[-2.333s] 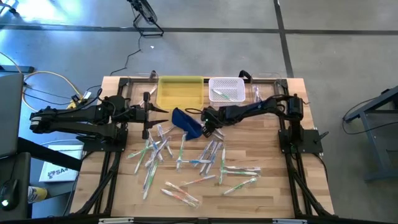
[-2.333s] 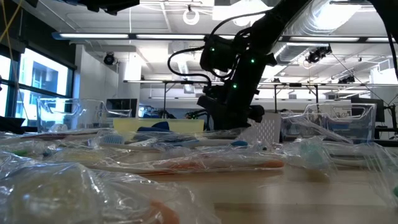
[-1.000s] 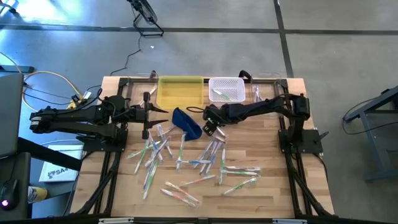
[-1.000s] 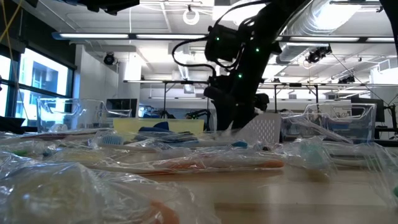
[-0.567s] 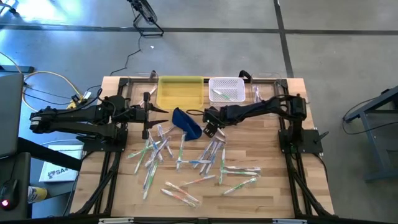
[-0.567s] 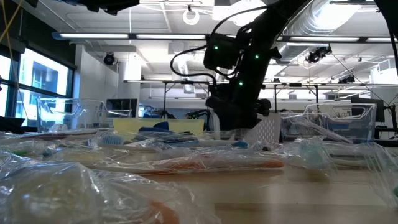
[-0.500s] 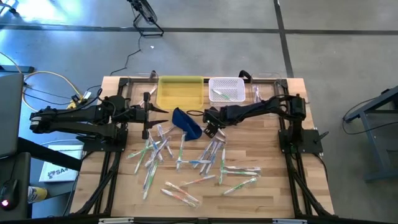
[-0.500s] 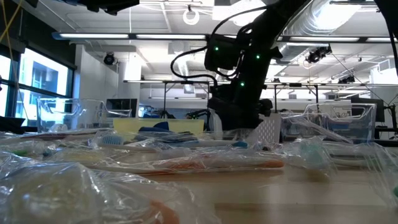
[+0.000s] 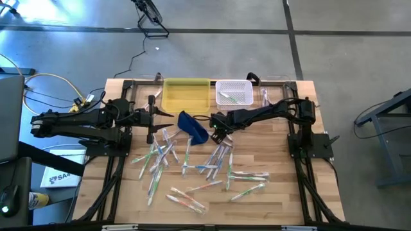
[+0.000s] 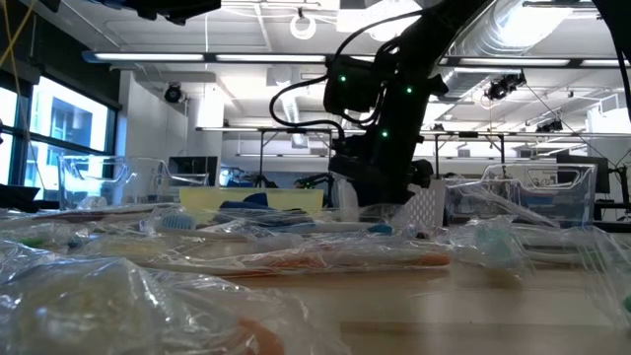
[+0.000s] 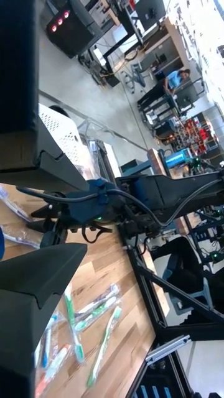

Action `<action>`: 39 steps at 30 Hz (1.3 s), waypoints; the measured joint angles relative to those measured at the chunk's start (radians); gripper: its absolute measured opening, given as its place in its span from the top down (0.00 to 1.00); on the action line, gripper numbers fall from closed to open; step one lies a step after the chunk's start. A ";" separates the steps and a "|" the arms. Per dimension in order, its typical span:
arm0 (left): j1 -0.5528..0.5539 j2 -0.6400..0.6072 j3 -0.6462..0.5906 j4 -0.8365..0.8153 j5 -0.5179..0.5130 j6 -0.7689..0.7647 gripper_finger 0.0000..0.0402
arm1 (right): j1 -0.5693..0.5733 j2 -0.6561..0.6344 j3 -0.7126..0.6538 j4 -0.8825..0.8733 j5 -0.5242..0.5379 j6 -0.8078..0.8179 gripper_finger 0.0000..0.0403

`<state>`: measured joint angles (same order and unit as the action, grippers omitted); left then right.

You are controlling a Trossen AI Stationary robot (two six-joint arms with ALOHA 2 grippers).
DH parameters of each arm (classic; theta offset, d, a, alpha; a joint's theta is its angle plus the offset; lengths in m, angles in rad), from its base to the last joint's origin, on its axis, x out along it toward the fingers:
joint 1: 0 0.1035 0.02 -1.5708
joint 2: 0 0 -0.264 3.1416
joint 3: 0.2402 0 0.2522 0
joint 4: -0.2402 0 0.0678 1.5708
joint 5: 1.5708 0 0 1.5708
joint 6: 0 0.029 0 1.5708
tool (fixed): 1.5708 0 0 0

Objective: Pick & Place Toothbrushes
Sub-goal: Put the violet toothbrush into the right transparent bin

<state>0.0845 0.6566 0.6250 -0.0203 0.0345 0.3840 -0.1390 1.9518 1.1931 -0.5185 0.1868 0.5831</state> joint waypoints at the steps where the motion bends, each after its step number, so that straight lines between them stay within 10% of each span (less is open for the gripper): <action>1: 0.000 0.000 0.000 -0.003 0.000 0.000 0.65 | 0.000 0.000 0.000 0.000 -0.001 0.000 0.74; 10: 0.000 0.000 0.000 -0.031 0.000 0.000 0.65 | 0.008 0.001 0.000 -0.004 0.001 -0.001 0.96; 39: 0.000 0.000 0.000 -0.033 -0.001 0.000 0.65 | -0.008 -0.485 -0.003 -0.112 0.218 -0.032 0.98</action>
<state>0.0845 0.6563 0.6250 -0.0532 0.0334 0.3839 -0.1466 1.4668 1.1904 -0.6307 0.4052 0.5514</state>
